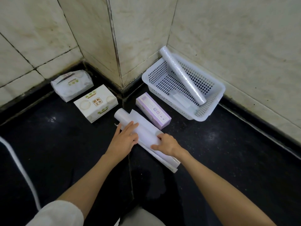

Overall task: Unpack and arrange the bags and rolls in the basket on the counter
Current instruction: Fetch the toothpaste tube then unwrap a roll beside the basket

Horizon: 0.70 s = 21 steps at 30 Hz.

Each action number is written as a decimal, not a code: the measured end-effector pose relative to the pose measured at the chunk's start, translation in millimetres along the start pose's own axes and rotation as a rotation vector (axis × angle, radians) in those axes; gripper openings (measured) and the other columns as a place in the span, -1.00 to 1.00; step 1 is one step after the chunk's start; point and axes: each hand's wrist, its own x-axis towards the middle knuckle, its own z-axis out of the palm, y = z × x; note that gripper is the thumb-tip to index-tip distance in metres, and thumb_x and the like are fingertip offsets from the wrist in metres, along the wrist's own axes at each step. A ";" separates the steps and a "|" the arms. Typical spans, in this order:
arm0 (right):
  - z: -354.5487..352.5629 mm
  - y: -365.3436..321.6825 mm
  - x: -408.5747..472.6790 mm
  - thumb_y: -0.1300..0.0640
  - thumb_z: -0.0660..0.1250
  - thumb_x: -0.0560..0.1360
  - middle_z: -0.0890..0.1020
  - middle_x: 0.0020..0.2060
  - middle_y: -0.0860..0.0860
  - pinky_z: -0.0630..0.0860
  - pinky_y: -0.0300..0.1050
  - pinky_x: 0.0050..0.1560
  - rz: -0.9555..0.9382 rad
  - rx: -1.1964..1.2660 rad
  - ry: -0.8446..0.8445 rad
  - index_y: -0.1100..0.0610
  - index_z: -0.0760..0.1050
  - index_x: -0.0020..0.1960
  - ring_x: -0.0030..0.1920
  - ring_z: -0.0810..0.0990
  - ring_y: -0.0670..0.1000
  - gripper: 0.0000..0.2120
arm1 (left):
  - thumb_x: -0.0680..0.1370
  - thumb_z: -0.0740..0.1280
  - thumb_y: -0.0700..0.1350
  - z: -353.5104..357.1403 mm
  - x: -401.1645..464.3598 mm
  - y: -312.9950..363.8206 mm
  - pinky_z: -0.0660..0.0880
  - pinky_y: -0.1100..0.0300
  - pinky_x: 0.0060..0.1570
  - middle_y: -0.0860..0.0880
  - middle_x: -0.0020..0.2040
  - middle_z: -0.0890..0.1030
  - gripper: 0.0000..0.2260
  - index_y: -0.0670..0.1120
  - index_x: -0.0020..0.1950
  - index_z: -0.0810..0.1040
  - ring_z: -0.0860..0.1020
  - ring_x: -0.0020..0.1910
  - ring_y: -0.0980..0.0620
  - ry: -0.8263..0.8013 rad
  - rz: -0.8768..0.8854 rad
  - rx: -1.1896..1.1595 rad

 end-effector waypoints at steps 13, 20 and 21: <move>-63.2 36.2 -88.1 0.01 0.39 0.37 0.47 -0.04 0.01 0.35 -0.22 -0.17 -0.166 0.293 0.538 0.10 0.47 0.10 -0.06 0.46 -0.01 -0.66 | 0.38 0.48 -0.26 -44.6 -25.2 27.0 0.43 -0.04 0.02 -0.05 -0.27 0.66 -0.91 -0.13 -0.20 0.61 0.60 -0.28 -0.06 0.379 -0.052 0.000; -117.9 85.5 -143.0 0.05 0.37 0.43 0.53 -0.06 -0.08 0.35 -0.38 -0.22 -0.105 0.620 0.986 0.03 0.44 0.11 -0.15 0.49 -0.14 -0.72 | 0.47 0.37 -0.26 -82.3 23.6 99.3 0.47 0.08 -0.17 -0.14 -0.16 0.61 -0.96 -0.20 -0.10 0.57 0.55 -0.17 -0.08 0.554 0.021 -0.114; -123.1 92.8 -149.9 0.05 0.37 0.43 0.53 -0.08 -0.09 0.35 -0.36 -0.23 -0.094 0.651 1.029 0.02 0.44 0.09 -0.17 0.50 -0.17 -0.74 | 0.48 0.36 -0.26 -84.0 32.8 110.3 0.47 0.07 -0.15 -0.15 -0.15 0.61 -0.96 -0.21 -0.09 0.57 0.55 -0.15 -0.10 0.558 0.037 -0.124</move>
